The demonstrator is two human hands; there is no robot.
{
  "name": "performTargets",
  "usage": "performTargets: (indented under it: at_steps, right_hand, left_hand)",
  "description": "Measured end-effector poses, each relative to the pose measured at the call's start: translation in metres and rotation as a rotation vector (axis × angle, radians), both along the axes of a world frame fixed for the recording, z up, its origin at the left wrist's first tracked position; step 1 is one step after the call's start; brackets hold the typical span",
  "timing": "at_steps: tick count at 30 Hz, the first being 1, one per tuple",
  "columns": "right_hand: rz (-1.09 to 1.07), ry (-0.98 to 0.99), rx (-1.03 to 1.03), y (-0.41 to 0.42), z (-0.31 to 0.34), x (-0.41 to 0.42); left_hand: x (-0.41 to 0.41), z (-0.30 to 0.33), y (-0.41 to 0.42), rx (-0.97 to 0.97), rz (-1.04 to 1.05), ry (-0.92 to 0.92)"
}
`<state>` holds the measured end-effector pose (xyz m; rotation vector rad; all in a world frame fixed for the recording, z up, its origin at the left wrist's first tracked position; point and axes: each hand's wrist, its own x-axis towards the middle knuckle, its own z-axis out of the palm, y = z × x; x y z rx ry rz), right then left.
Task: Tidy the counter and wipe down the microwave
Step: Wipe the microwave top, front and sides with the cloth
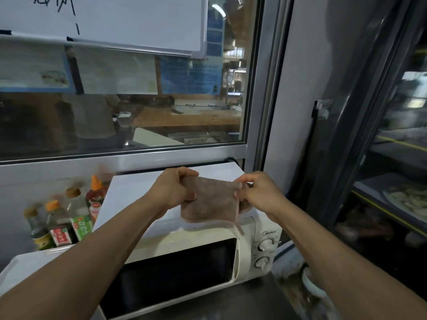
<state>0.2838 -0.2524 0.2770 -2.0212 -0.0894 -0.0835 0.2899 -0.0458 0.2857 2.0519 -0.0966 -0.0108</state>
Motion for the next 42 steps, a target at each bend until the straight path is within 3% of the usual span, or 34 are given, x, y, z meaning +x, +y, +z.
performTargets:
  at_steps: [2, 6, 12, 17, 19, 22, 25, 27, 31, 37, 42]
  right_hand:
    - [0.027, -0.013, -0.05, -0.008, -0.001, 0.005]
    - [0.018, 0.007, -0.03, -0.027, -0.006, 0.025]
    - [-0.281, -0.129, -0.051, -0.06, -0.024, 0.084]
    - [-0.312, -0.14, -0.116, -0.072, -0.036, 0.158]
    - [-0.306, -0.116, -0.156, -0.072, -0.042, 0.182]
    - [-0.292, -0.106, -0.405, -0.066, -0.056, 0.198]
    - [-0.229, -0.218, -0.493, -0.047, -0.069, 0.194]
    - [-0.16, -0.158, -0.511, -0.032, -0.077, 0.189]
    - [-0.099, -0.021, -0.675, -0.024, -0.091, 0.191]
    - [-0.005, 0.162, -0.49, -0.04, -0.086, 0.235]
    - [-0.076, 0.116, -0.337, -0.032, -0.083, 0.273]
  left_hand:
    - [0.004, -0.001, -0.006, 0.188, 0.02, -0.074]
    - [0.023, -0.002, -0.022, 0.244, 0.012, -0.068]
    - [0.07, -0.017, -0.049, -0.02, 0.043, 0.117]
    - [0.114, -0.035, -0.08, -0.161, 0.13, 0.165]
    - [0.131, -0.043, -0.086, -0.028, 0.144, 0.115]
    - [0.15, -0.055, -0.084, 0.473, 0.14, -0.046]
    - [0.162, -0.063, -0.071, 0.676, 0.142, -0.131]
    - [0.169, -0.068, -0.061, 0.785, 0.126, -0.138]
    - [0.179, -0.079, -0.047, 0.898, 0.12, -0.112]
    - [0.196, -0.091, -0.043, 0.857, 0.102, -0.051]
    - [0.201, -0.096, -0.038, 0.875, 0.075, -0.055]
